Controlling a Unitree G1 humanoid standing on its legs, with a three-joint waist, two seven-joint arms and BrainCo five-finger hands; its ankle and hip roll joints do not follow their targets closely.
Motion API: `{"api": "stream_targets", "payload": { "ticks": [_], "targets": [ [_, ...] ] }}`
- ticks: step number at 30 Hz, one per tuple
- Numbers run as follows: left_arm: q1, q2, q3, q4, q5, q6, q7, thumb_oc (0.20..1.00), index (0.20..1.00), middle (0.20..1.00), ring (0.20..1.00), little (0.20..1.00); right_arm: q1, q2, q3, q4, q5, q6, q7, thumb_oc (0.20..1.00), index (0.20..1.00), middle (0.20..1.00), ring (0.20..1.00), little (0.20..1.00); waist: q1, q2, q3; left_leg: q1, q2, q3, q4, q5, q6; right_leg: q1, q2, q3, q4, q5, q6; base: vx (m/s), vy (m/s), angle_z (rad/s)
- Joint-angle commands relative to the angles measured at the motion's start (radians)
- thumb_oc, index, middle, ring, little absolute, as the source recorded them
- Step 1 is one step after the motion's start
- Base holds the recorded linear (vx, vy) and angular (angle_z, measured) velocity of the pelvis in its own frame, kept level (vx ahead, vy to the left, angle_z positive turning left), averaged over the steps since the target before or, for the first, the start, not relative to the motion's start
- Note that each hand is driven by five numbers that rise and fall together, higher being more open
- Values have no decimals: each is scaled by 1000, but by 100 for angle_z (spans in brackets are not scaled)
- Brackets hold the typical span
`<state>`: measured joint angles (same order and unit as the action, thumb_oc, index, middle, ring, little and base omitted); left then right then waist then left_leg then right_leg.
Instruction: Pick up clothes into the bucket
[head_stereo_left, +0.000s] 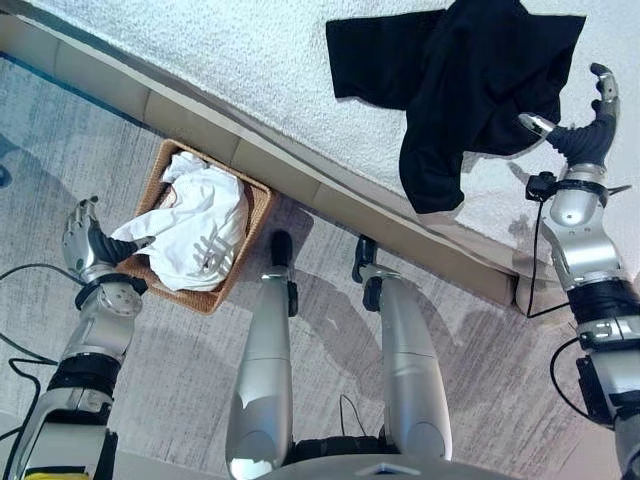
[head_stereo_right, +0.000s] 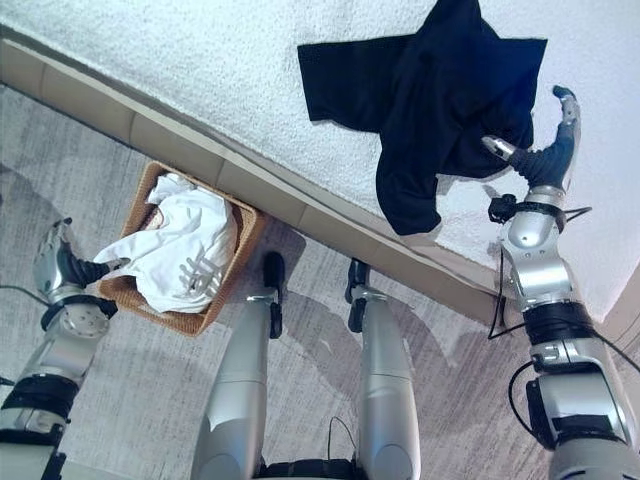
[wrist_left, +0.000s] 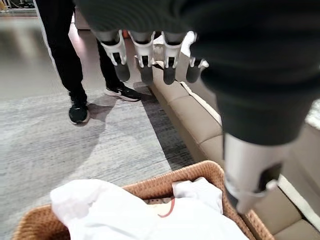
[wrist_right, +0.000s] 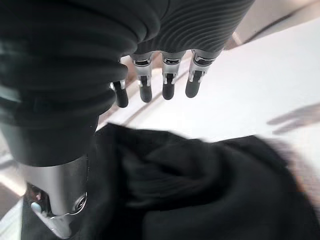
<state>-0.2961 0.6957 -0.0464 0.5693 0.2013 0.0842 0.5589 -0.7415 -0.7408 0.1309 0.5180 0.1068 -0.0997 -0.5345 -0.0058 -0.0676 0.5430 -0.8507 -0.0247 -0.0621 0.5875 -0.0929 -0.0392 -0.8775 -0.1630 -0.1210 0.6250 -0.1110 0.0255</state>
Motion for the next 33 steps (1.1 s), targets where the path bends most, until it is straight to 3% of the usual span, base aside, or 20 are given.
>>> {"api": "stream_targets", "payload": {
  "ticks": [1,2,3,6,12,15,16,20,21,22,23,24,26,27,33],
  "targets": [
    [79,-92,53,-94,-272,-161,-14,1000,1000,1000,1000,1000,-108,-128,43,74,3,23,21,1000,1000,1000,1000,1000,29,46,-23,27,-26,-47,-52,-17,-6,78,-29,26,-96,-7,77,-2,-47,9],
    [80,-94,54,-93,-275,-163,-15,1000,1000,1000,1000,1000,-115,-130,50,79,5,22,22,1000,1000,1000,1000,1000,26,48,-23,28,-27,-48,-54,-15,-7,79,-29,26,-97,-7,76,59,-96,14],
    [99,-148,21,-94,-423,-225,-94,1000,1000,1000,1000,1000,-180,-144,102,140,21,32,48,1000,1000,1000,1000,1000,43,64,-23,39,-34,-56,-97,9,-12,77,-35,18,-101,-5,75,-13,-40,17],
    [119,-222,-45,-64,-513,-245,-140,1000,1000,1000,1000,1000,-278,-153,198,248,25,49,86,1000,1000,1000,1000,1000,55,92,-23,51,-44,-70,-152,43,-21,77,-48,4,-103,-8,71,-16,-83,23],
    [156,-313,-190,-77,-536,-239,-191,1000,1000,1000,1000,1000,-394,-155,317,449,22,81,135,1000,1000,1000,1000,1000,75,138,-23,61,-55,-101,-232,98,-32,62,-71,-26,-79,-29,62,-7,-65,26],
    [174,-304,-257,-94,-488,-221,-244,1000,1000,1000,1000,1000,-439,-197,468,586,-94,116,238,1000,1000,1000,1000,1000,84,155,-23,62,-57,-116,-257,115,-37,49,-83,-41,-62,-37,59,9,-95,26],
    [191,-288,-297,-109,-456,-216,-284,1000,1000,1000,1000,1000,-447,-211,562,666,-180,135,338,1000,1000,1000,1000,1000,91,163,-23,60,-58,-124,-261,123,-38,46,-87,-48,-52,-44,57,19,-82,29],
    [187,-284,-330,-109,-444,-205,-320,1000,1000,1000,1000,1000,-439,-208,601,720,-195,141,422,1000,1000,1000,1000,1000,91,169,-23,73,-57,-134,-284,137,-40,47,-87,-48,-46,-51,57,25,-60,18],
    [178,-293,-337,-110,-450,-201,-332,1000,1000,1000,1000,1000,-420,-206,612,741,-217,143,451,856,856,856,856,856,91,170,-23,76,-57,-139,-292,141,-40,48,-88,-50,-45,-53,56,16,-61,2],
    [170,-295,-347,-109,-451,-199,-339,1000,1000,1000,1000,1000,-424,-204,629,741,-239,144,464,765,765,765,765,765,91,171,-23,83,-57,-143,-301,144,-40,50,-89,-51,-45,-54,57,24,-69,3],
    [139,-302,-362,-104,-451,-197,-345,1000,1000,1000,1000,1000,-416,-192,650,746,-259,142,492,592,592,592,592,592,89,169,-23,94,-56,-145,-313,148,-40,53,-89,-49,-43,-56,58,20,-45,4],
    [138,-302,-362,-104,-451,-197,-345,1000,1000,1000,1000,1000,-416,-192,650,746,-259,142,492,567,567,567,567,567,89,169,-23,94,-56,-145,-313,148,-40,53,-89,-49,-43,-56,58,19,-45,4],
    [107,-310,-379,-106,-454,-193,-350,1000,1000,1000,1000,1000,-422,-181,651,734,-247,137,497,347,347,347,347,347,86,167,-23,105,-58,-145,-323,151,-38,59,-88,-46,-46,-55,60,0,0,0],
    [95,-312,-383,-110,-453,-191,-352,1000,1000,1000,1000,1000,-423,-180,651,719,-240,134,496,200,200,200,200,200,83,165,-23,109,-57,-146,-324,151,-38,62,-87,-43,-48,-55,61,0,0,0],
    [55,-311,-397,-123,-454,-201,-350,1000,1000,1000,1000,1000,-463,-206,620,596,-173,106,404,200,200,200,200,200,63,147,-23,144,-55,-132,-322,139,-38,95,-78,-27,-72,-42,70,1,4,-1]
  ]
}}
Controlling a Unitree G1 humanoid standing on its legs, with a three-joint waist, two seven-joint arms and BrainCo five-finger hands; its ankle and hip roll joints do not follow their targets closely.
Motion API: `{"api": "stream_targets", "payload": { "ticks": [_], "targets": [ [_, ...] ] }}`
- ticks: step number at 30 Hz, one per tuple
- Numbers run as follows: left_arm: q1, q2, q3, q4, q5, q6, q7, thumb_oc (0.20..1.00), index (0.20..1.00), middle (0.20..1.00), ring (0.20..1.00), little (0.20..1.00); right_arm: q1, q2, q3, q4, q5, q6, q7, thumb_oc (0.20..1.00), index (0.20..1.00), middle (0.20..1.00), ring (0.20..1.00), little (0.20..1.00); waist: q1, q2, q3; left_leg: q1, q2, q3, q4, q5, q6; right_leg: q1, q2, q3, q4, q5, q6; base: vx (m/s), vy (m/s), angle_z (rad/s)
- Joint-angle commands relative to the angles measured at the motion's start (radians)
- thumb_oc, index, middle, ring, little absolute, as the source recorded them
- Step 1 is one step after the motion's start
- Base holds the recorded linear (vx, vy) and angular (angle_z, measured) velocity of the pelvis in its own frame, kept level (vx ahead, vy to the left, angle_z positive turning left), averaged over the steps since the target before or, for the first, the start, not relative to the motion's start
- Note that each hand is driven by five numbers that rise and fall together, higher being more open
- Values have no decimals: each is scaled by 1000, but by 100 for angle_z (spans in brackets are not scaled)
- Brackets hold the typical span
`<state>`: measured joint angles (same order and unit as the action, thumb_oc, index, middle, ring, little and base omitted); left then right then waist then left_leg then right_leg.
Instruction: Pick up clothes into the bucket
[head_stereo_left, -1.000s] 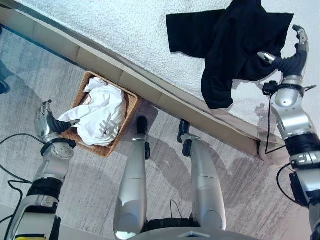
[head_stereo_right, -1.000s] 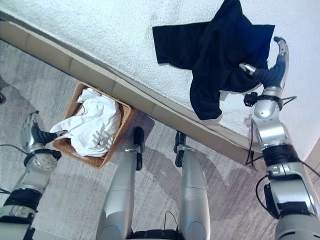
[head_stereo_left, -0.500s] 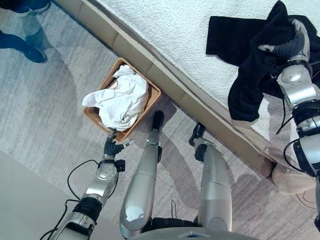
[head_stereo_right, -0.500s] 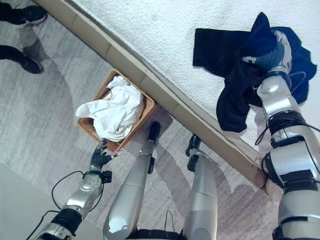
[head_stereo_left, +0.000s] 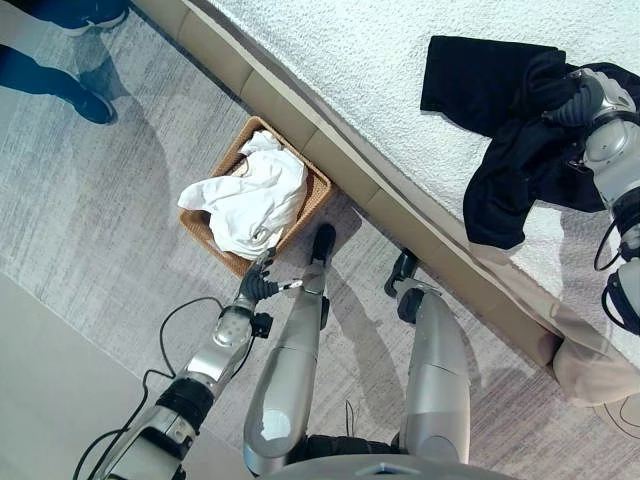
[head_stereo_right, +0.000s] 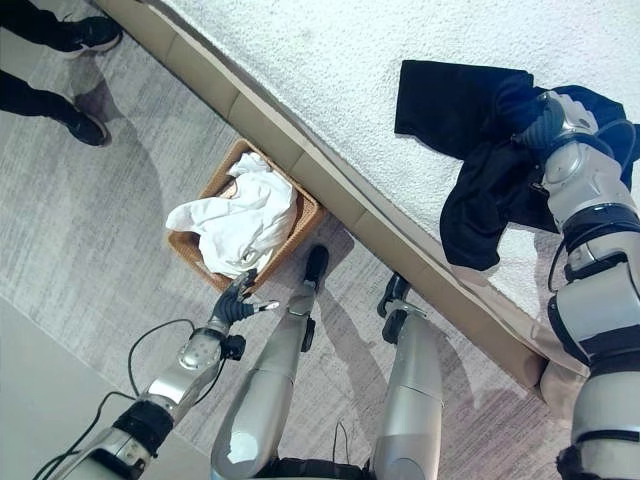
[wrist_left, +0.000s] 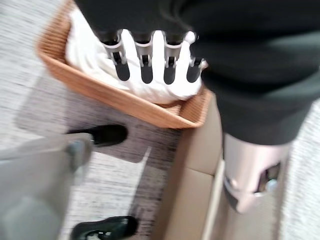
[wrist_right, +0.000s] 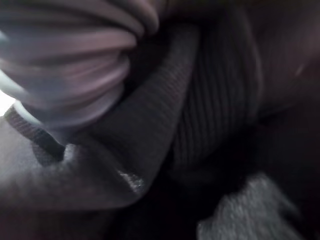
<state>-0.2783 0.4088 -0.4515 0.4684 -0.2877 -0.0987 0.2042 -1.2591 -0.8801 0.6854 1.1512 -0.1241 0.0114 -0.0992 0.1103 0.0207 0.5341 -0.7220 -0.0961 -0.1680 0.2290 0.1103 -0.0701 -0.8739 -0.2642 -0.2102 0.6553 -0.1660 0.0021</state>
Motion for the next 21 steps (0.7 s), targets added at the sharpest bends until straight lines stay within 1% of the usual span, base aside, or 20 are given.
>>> {"api": "stream_targets", "payload": {
  "ticks": [1,2,3,5,6,9,13,15,17,21],
  "targets": [
    [34,-25,11,-21,36,-20,8,1000,1000,1000,1000,1000,62,-76,34,-99,103,-16,-59,200,200,200,200,200,-58,53,-14,22,17,-23,44,-70,-7,103,24,67,-104,13,94,-3,26,-5],
    [32,-23,16,-23,36,-23,9,1000,1000,1000,1000,1000,79,-85,8,-153,144,-30,-66,200,200,200,200,200,-61,47,-14,32,18,-18,49,-75,-7,117,27,69,-111,16,96,-78,56,-7],
    [27,-20,20,-29,39,-26,8,1000,1000,1000,1000,1000,91,-92,-31,-207,200,-46,-84,200,200,200,200,200,-65,45,-14,23,18,-17,52,-53,-5,118,29,64,-126,50,90,-77,63,-9],
    [35,-10,36,-32,44,-30,9,1000,1000,1000,1000,1000,131,-102,-89,-266,281,-67,-86,200,200,200,200,200,-70,35,-14,51,20,-10,63,-65,-5,155,31,67,-137,53,91,-39,42,-13],
    [40,-8,44,-32,48,-32,11,1000,1000,1000,1000,1000,161,-105,-142,-319,350,-84,-101,200,200,200,200,200,-77,26,-14,74,22,-5,69,-73,-6,185,32,69,-147,55,93,-2,33,-9],
    [54,18,75,-47,59,-41,10,1000,1000,1000,1000,1000,231,-119,-217,-417,402,-112,-101,200,200,200,200,200,-85,5,-14,156,30,7,66,-90,-6,278,42,69,-188,67,99,10,33,-7],
    [56,49,114,-71,64,-51,8,1000,1000,1000,1000,1000,297,-132,-298,-510,450,-132,-102,200,200,200,200,200,-94,-19,-19,274,41,22,44,-106,-6,411,57,67,-253,86,107,30,33,-21],
    [50,62,127,-76,64,-55,3,1000,1000,1000,1000,1000,324,-136,-319,-535,459,-136,-99,200,200,200,200,200,-99,-28,-48,322,46,23,22,-110,-7,467,62,63,-293,96,111,64,27,-16],
    [29,81,139,-93,60,-63,1,1000,1000,1000,1000,1000,344,-136,-337,-556,472,-142,-96,200,200,200,200,200,-107,-34,-89,364,49,25,-7,-107,-8,516,71,58,-338,110,115,89,36,-17],
    [-16,107,150,-142,29,-77,-20,1000,1000,1000,1000,1000,365,-130,-348,-629,468,-143,-83,200,200,200,200,200,-122,-51,-171,448,58,36,-41,-121,-9,611,82,56,-392,112,121,113,29,-12]
  ]
}}
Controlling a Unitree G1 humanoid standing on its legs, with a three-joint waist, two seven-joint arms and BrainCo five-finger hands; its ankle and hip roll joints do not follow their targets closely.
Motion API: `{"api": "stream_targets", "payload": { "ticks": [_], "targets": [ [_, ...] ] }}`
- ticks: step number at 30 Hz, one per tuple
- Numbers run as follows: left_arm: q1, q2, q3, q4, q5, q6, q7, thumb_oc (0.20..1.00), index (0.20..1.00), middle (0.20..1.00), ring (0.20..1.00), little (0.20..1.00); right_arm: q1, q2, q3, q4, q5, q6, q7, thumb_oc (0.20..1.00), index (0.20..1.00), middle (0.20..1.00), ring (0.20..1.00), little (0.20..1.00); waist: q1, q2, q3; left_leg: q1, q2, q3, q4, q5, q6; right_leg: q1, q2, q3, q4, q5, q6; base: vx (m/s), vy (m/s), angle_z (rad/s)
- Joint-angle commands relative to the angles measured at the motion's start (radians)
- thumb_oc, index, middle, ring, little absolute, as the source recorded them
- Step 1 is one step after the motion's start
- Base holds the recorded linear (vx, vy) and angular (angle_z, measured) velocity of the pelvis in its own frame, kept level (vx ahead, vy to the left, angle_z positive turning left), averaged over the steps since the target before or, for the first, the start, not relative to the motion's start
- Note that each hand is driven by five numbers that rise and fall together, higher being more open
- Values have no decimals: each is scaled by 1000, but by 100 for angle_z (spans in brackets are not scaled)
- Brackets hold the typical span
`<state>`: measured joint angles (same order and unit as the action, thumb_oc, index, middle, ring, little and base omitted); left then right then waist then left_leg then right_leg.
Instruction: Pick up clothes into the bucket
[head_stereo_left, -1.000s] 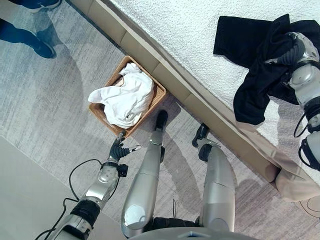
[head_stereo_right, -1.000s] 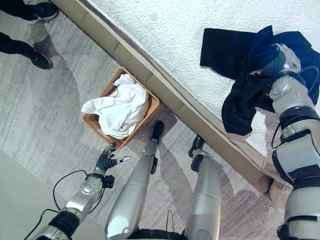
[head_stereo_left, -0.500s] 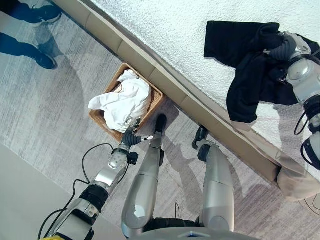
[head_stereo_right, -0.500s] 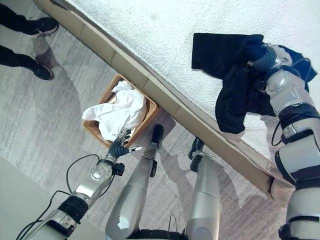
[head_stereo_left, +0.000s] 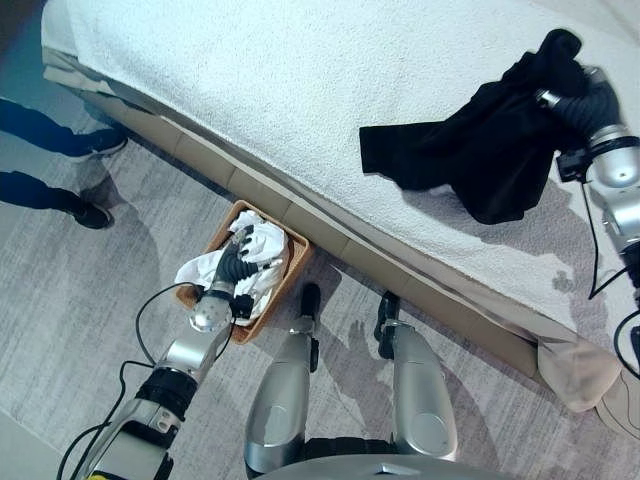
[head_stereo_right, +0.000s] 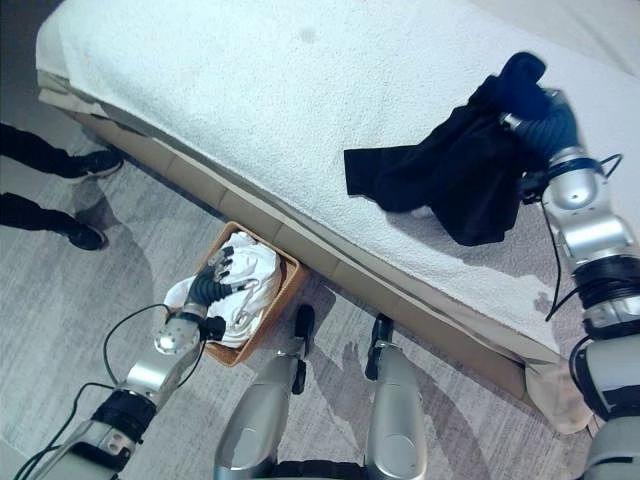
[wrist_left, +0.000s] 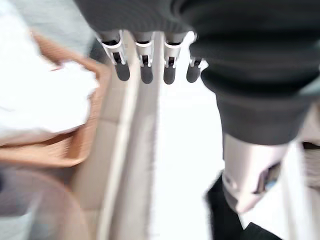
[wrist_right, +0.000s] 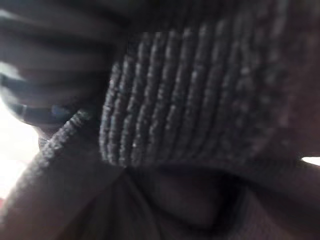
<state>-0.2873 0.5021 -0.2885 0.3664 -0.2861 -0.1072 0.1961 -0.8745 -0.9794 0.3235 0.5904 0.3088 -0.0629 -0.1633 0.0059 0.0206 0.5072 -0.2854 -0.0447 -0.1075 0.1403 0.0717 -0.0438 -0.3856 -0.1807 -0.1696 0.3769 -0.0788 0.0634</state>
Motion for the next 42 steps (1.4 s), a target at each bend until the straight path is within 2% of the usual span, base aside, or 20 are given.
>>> {"api": "stream_targets", "payload": {
  "ticks": [1,6,13,21,25,34,36,37,42],
  "targets": [
    [-14,16,-13,-50,22,-67,-21,1000,1000,1000,1000,1000,-14,-24,14,-79,37,-69,-11,200,200,200,200,200,-20,-53,-162,27,7,-22,43,-81,-34,141,-1,16,-127,30,60,120,24,-3],
    [-81,30,-49,-132,-37,-73,-77,1000,1000,1000,1000,1000,-48,4,73,-123,35,-54,38,200,200,200,200,200,-34,-75,-240,110,15,2,41,-117,-34,230,17,30,-176,26,63,90,21,-9],
    [-178,12,-127,-193,-35,-67,-124,1000,1000,1000,1000,1000,-90,72,169,-210,78,-47,118,200,200,200,200,200,-48,-107,-344,201,34,53,39,-155,-30,332,38,64,-255,37,71,93,9,-25],
    [-311,-30,-242,-151,-15,-44,-160,1000,1000,1000,1000,1000,-96,102,231,-350,120,-37,184,200,200,200,200,200,-72,-114,-423,280,45,78,-2,-166,-26,403,41,73,-283,30,73,67,7,-10],
    [-380,-89,-307,-95,-5,-29,-163,1000,1000,1000,1000,1000,-83,131,236,-441,140,-42,199,200,200,200,200,200,-83,-107,-452,304,44,81,-18,-166,-23,425,38,69,-294,30,76,36,4,-8],
    [-401,-197,-342,6,-6,-5,-150,1000,1000,1000,1000,1000,-44,156,213,-565,170,-54,212,200,200,200,200,200,-93,-100,-475,329,46,79,-33,-165,-20,450,34,63,-308,30,78,7,0,0],
    [-405,-223,-351,25,-36,0,-152,1000,1000,1000,1000,1000,-42,162,213,-576,173,-54,212,200,200,200,200,200,-95,-100,-477,330,46,78,-33,-164,-19,453,34,61,-307,28,78,0,0,0],
    [-401,-245,-364,29,-115,3,-164,1000,1000,1000,1000,1000,-39,167,213,-580,181,-54,211,200,200,200,200,200,-98,-98,-479,332,45,78,-31,-164,-18,455,34,59,-305,26,78,0,0,0],
    [-398,-258,-390,8,-219,14,-189,1000,1000,1000,1000,1000,-30,175,213,-572,182,-51,206,200,200,200,200,200,-101,-95,-482,337,47,74,-30,-165,-19,463,34,55,-303,22,77,0,0,0]
  ]
}}
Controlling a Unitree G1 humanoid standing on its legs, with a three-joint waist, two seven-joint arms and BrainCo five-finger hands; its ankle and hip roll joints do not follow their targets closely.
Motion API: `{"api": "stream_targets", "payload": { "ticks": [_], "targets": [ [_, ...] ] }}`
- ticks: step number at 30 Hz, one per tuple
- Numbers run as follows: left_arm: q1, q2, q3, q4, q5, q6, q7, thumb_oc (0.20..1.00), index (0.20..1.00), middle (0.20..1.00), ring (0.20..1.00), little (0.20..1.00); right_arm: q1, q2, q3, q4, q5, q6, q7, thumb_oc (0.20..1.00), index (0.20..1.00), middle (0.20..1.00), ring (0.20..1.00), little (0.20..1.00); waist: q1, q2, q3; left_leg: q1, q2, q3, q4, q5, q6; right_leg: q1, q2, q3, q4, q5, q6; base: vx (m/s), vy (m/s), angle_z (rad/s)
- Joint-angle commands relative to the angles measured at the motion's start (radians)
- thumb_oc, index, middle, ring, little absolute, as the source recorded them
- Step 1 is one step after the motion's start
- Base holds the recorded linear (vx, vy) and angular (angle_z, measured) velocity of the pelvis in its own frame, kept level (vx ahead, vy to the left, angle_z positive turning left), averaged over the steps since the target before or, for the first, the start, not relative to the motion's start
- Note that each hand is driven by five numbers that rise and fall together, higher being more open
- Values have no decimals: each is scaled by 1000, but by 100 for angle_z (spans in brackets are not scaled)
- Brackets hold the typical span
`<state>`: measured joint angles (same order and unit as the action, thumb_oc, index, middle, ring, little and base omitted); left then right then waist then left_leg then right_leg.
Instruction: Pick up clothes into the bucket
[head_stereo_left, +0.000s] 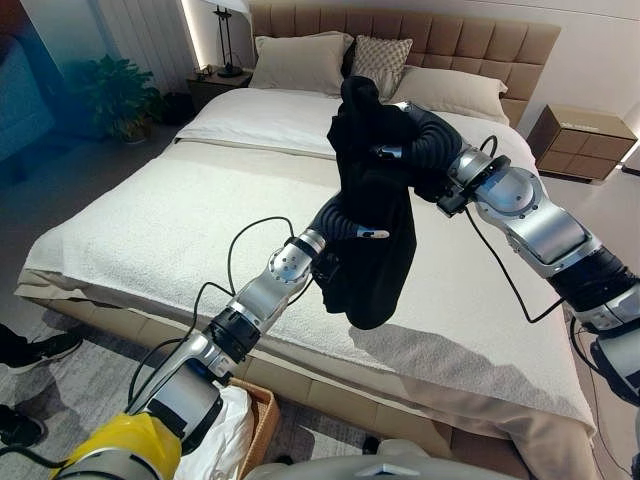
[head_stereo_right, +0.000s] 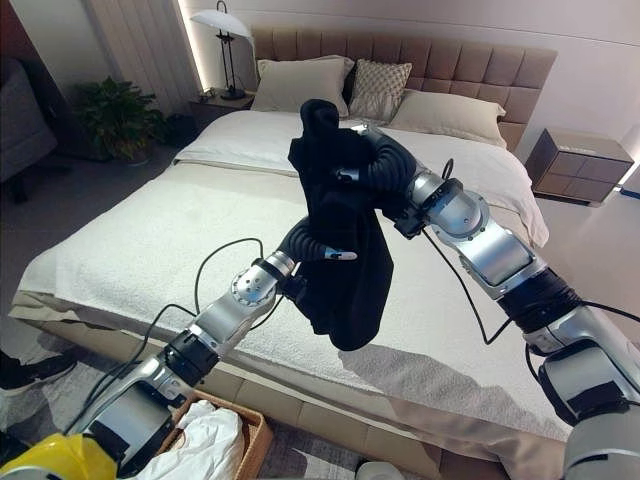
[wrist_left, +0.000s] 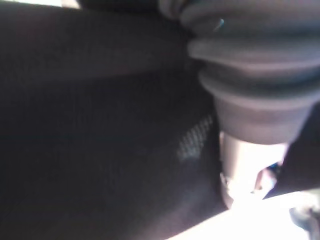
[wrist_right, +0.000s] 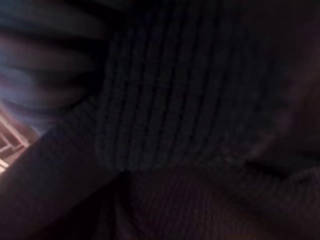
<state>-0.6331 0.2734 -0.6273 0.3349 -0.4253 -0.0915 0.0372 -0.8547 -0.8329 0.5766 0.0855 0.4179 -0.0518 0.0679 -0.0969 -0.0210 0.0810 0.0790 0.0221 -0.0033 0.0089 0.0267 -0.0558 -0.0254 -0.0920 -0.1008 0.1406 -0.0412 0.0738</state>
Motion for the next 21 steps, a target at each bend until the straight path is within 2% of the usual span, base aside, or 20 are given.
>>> {"api": "stream_targets", "payload": {
  "ticks": [1,2,3,4,9,14,16,17,18,19,20,21],
  "targets": [
    [-46,-26,-54,30,-107,1,-35,1000,1000,1000,1000,1000,-46,30,-45,-68,72,-63,-27,200,200,200,200,200,1,-54,-57,-25,-19,-31,101,-120,-7,106,-55,-15,-68,-16,67,0,0,0],
    [-37,-28,-56,24,-132,3,-39,533,533,533,533,533,-43,32,-48,-66,71,-64,-30,200,200,200,200,200,0,-53,-58,-24,-18,-31,101,-120,-8,108,-55,-16,-67,-17,67,0,0,0],
    [-31,-26,-57,17,-147,4,-44,263,263,263,263,263,-38,35,-52,-63,70,-64,-31,200,200,200,200,200,1,-53,-59,-23,-18,-31,100,-120,-8,109,-55,-16,-67,-17,67,0,0,0],
    [-19,-29,-55,14,-167,7,-42,200,200,200,200,200,-29,41,-60,-58,68,-64,-35,200,200,200,200,200,1,-53,-61,-22,-18,-33,99,-120,-8,110,-55,-17,-68,-18,66,0,0,0],
    [45,-15,-25,-16,-204,11,-53,200,200,200,200,200,30,53,-114,-60,54,-67,-47,200,200,200,200,200,4,-51,-62,-18,-15,-35,94,-118,-9,115,-56,-21,-70,-19,66,-4,0,1],
    [140,8,36,-58,-209,10,-51,200,200,200,200,200,145,60,-234,-75,35,-76,-72,200,200,200,200,200,7,-53,-63,-21,-15,-39,85,-113,-8,111,-56,-25,-73,-17,64,-18,2,4],
    [185,13,66,-82,-214,9,-47,200,200,200,200,200,216,78,-299,-75,30,-81,-86,357,357,357,357,357,10,-52,-63,-23,-15,-40,83,-112,-7,109,-57,-29,-76,-16,64,-16,7,5],
    [200,13,82,-92,-220,8,-43,200,200,200,200,200,245,95,-325,-67,33,-83,-94,410,410,410,410,410,10,-52,-62,-24,-15,-40,81,-111,-6,108,-56,-29,-76,-15,63,-12,3,6],
    [217,12,96,-100,-224,8,-39,200,200,200,200,200,273,112,-346,-59,32,-85,-100,423,423,423,423,423,12,-52,-60,-27,-16,-42,81,-111,-6,107,-56,-29,-76,-16,63,-16,0,4],
    [231,11,110,-109,-228,7,-34,200,200,200,200,200,305,131,-375,-47,31,-86,-112,501,501,501,501,501,13,-51,-58,-30,-17,-44,82,-110,-5,105,-57,-30,-75,-16,62,0,0,0],
    [231,11,110,-109,-228,7,-34,200,200,200,200,200,306,131,-376,-48,31,-86,-112,501,501,501,501,501,13,-51,-58,-30,-17,-44,82,-110,-5,105,-57,-30,-75,-16,62,0,0,0],
    [257,7,136,-129,-230,7,-31,200,200,200,200,200,364,164,-422,-34,20,-90,-131,812,812,812,812,812,15,-49,-53,-32,-18,-46,80,-109,-3,103,-58,-33,-75,-15,61,0,0,0]
  ]
}}
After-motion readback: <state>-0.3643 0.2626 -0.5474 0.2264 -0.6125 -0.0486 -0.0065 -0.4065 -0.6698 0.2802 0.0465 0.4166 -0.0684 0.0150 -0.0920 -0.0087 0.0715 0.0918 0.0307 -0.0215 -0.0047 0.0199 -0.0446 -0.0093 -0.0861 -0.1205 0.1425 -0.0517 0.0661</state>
